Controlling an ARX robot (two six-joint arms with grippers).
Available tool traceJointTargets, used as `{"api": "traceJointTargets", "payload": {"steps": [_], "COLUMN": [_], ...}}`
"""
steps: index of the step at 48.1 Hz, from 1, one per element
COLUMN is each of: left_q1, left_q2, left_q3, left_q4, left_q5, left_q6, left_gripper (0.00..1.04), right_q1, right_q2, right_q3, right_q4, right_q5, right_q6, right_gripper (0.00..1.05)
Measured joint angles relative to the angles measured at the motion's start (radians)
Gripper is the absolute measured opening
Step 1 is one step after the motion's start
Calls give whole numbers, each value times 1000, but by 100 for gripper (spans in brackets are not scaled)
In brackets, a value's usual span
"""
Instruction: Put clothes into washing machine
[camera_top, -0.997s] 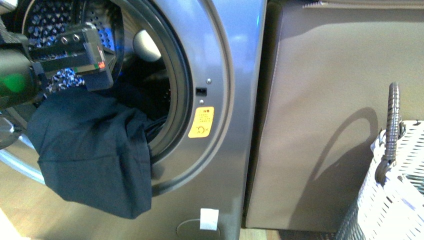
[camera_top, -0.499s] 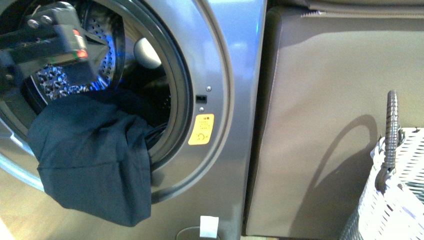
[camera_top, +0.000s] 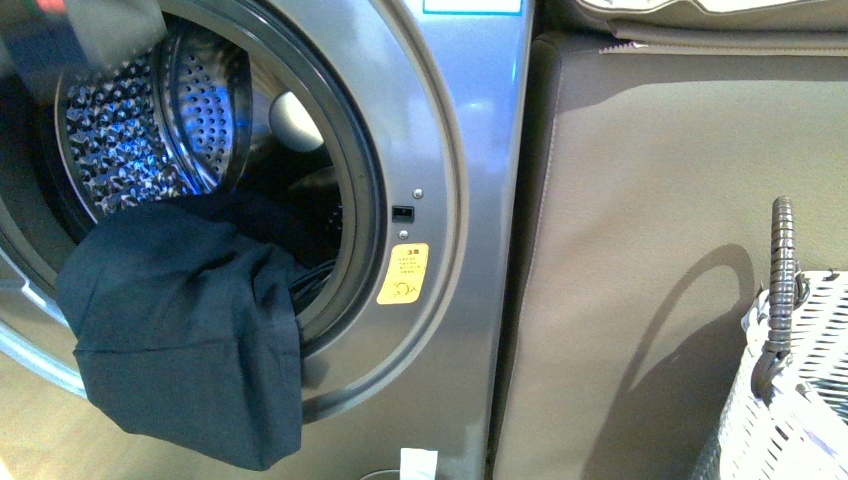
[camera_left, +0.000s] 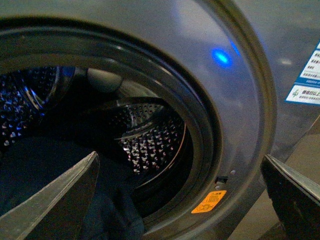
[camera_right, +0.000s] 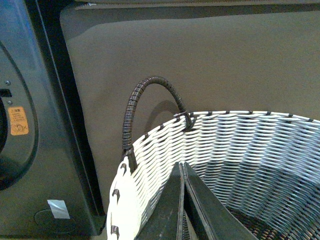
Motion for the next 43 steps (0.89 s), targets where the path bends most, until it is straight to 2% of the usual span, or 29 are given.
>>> {"api": "traceJointTargets", "payload": {"steps": [25, 35, 37, 40, 43], "left_q1": [68, 61, 50, 21, 18], "left_q2": [-147, -217, -227, -268, -319], "left_q3": [103, 128, 138, 169, 130], "left_q4": [-151, -225, -259, -428, -516], "left_q5": [61, 71, 45, -88, -136], "left_q6": [40, 54, 67, 87, 98], "left_gripper": [98, 98, 97, 86, 76], "right_q1": [0, 0, 0, 0, 0], "right_q2": [0, 0, 0, 0, 0], "right_q3": [0, 0, 0, 0, 0], "right_q4": [0, 0, 0, 0, 0], "right_q5": [0, 0, 0, 0, 0], "right_q6": [0, 0, 0, 0, 0], "right_gripper": [2, 2, 2, 2, 2]}}
